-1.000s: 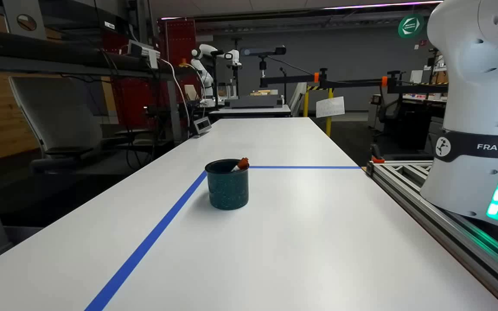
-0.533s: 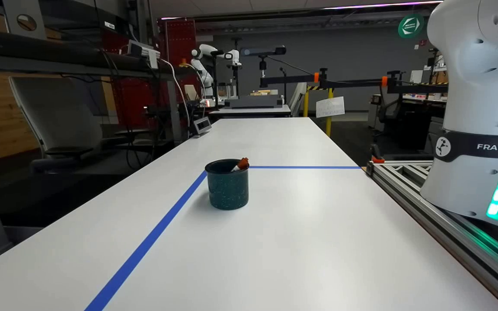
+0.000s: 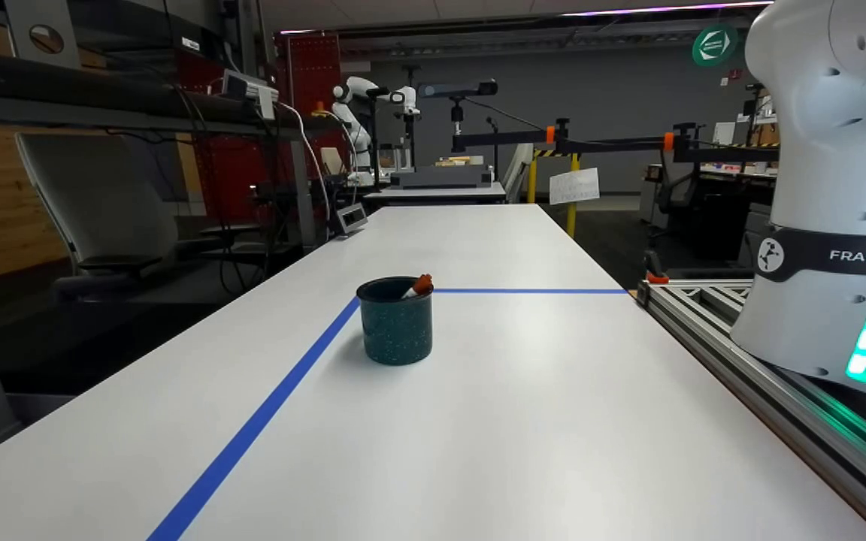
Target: Remove the marker from the mug
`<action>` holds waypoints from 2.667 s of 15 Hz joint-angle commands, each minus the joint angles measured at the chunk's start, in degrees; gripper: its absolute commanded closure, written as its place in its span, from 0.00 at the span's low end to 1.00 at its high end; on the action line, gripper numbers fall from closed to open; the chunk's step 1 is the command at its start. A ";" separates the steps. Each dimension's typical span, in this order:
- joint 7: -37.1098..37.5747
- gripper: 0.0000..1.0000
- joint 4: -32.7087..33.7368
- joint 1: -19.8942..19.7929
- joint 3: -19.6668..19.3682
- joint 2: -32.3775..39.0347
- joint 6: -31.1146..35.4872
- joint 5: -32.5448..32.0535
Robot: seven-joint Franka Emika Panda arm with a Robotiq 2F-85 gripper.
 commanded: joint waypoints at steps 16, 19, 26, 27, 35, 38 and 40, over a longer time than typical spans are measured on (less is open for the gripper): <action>-3.42 0.00 21.23 -4.23 -15.15 35.40 0.69 -2.87; -3.42 0.00 23.48 -4.35 -16.76 38.23 1.84 -3.92; -1.80 0.00 24.24 -4.26 -19.08 40.97 2.61 -6.25; -1.61 0.00 24.32 -4.24 -19.11 41.16 2.61 -6.34; -9.12 0.00 26.63 -6.43 -19.47 45.22 3.82 -4.44; -14.12 0.00 26.88 -7.69 -19.54 46.02 6.03 -4.20; -17.51 0.00 26.64 -8.65 -19.56 46.54 8.09 -3.68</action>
